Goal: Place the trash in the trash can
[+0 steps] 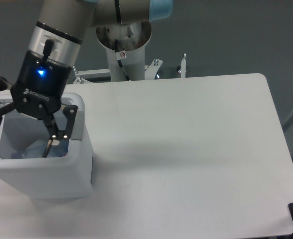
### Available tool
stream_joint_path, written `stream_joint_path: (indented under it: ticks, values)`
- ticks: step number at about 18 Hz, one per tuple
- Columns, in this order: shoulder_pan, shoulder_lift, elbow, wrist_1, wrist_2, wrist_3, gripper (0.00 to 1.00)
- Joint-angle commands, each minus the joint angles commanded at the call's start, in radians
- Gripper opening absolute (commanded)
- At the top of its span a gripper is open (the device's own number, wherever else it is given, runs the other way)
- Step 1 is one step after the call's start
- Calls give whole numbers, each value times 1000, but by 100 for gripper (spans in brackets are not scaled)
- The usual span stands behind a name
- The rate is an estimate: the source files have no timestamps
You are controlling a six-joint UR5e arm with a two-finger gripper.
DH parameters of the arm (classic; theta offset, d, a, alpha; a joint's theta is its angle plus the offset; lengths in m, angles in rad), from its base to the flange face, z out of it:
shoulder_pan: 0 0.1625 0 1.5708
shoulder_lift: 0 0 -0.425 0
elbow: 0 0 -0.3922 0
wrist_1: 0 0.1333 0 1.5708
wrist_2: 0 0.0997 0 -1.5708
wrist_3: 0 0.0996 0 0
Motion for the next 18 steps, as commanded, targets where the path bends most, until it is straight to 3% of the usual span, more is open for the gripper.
stream_joint_path:
  ticks: [3,6,9,12,14,18]
  values:
    - [113,5,-14,-5,123,24,100]
    - [224,6,-72,-11,256,240,100]
    - [273,24,-123,-52,405,489,100]
    - [335,92,-161,-171,424,665,100]
    - [373,127,-175,-291,432,798,100]
    - [451,173,-175,-379,432,925,100]
